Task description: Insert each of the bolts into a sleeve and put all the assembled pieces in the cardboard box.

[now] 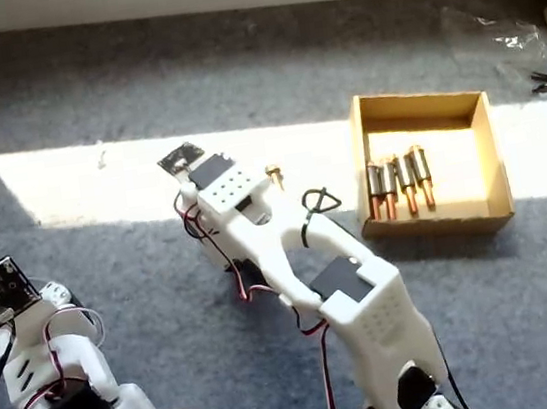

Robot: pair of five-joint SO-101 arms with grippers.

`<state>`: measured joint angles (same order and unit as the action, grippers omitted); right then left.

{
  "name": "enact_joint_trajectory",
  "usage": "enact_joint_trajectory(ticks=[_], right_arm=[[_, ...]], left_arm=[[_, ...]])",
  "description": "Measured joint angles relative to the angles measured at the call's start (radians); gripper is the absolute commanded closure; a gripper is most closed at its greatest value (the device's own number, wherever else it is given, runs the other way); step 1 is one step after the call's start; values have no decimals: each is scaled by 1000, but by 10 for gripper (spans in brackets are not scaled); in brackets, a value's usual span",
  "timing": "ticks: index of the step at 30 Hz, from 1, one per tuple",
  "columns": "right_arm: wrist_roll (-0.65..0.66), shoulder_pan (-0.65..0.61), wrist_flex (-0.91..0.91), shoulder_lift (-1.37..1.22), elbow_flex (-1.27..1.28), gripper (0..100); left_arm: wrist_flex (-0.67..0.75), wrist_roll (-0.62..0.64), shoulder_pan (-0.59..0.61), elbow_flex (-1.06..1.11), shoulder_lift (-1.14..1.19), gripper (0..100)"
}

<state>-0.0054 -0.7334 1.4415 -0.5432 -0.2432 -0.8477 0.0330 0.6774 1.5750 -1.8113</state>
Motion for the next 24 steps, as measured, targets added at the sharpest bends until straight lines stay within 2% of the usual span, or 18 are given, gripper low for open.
enact_joint_trajectory(ticks=[7,18,24], right_arm=[[0,11,37,0,0,812],[0,11,83,80,0,810],[0,-6,-14,226,181,810]], left_arm=[[0,0,0,0,0,995],[0,0,0,0,0,995],[0,0,0,0,0,995]])
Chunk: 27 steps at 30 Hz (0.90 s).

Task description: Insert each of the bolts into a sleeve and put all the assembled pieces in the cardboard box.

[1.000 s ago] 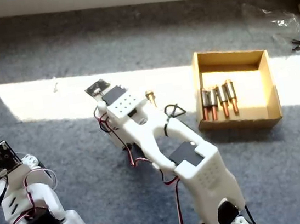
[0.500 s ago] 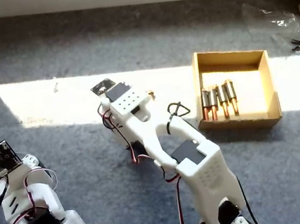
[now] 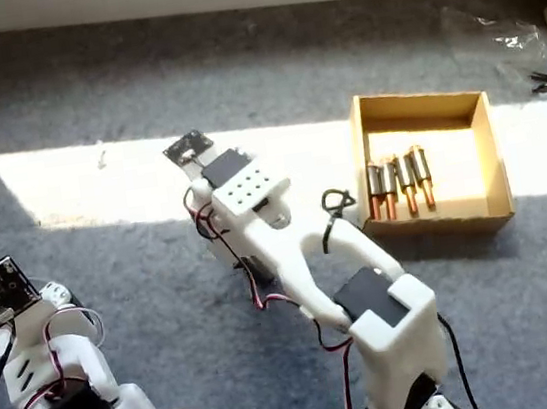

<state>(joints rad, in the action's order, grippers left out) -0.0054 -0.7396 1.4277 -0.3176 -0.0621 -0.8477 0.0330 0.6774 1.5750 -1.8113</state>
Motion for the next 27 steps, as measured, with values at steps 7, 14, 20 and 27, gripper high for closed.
enact_joint_trajectory(ticks=[7,14,20,27], right_arm=[[0,-37,-133,95,183,810],[-25,-37,-219,46,224,810],[-40,-20,-235,26,224,811],[-40,-20,-235,25,227,857]], left_arm=[[0,0,0,0,0,995],[0,0,0,0,0,995],[0,0,0,0,0,995],[0,0,0,6,0,995]])
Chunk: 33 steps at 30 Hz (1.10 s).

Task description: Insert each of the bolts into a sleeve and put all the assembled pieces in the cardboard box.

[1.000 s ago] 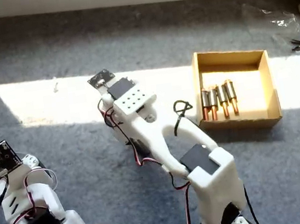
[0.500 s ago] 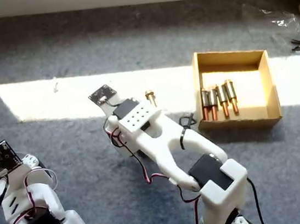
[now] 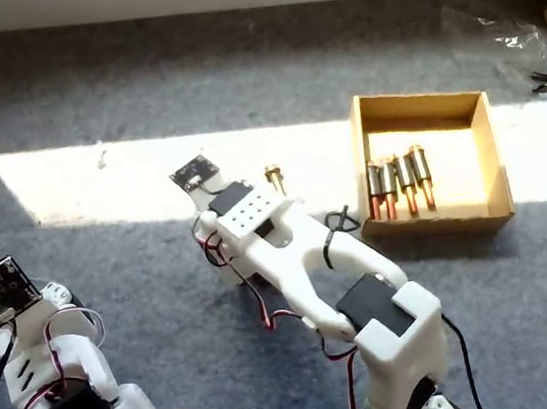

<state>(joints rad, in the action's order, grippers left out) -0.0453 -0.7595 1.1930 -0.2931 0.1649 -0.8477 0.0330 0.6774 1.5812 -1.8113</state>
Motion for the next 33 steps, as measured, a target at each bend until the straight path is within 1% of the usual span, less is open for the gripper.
enact_joint_trajectory(ticks=[3,15,20,33], right_arm=[[0,0,0,0,0,896],[0,-3,-37,0,2,903],[0,-3,-41,0,2,954],[0,-5,-46,0,2,957]], left_arm=[[0,0,0,0,0,995],[0,0,0,0,0,995],[0,0,0,0,0,995],[0,0,0,0,0,995]])
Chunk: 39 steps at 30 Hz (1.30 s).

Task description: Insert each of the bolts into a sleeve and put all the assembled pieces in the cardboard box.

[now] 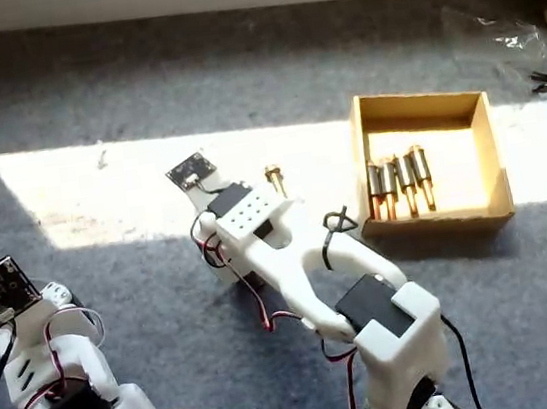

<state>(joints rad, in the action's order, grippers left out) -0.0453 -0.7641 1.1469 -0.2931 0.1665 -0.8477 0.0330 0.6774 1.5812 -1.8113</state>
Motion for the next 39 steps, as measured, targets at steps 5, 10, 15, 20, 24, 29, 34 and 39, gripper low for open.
enact_joint_trajectory(ticks=[5,10,15,20,24,29,34,39], right_arm=[[2,0,0,0,0,967],[40,14,28,0,0,993],[40,35,41,71,0,994],[43,61,46,169,0,994],[46,106,51,216,0,994],[46,150,57,361,43,994],[46,175,58,577,153,994],[69,204,58,792,255,994]], left_arm=[[0,0,0,0,0,995],[0,0,0,0,0,995],[0,0,0,0,0,995],[0,0,0,0,0,995],[0,0,0,0,0,995],[0,0,-48,0,0,995],[8,0,-114,25,0,993],[34,-86,-187,44,0,994]])
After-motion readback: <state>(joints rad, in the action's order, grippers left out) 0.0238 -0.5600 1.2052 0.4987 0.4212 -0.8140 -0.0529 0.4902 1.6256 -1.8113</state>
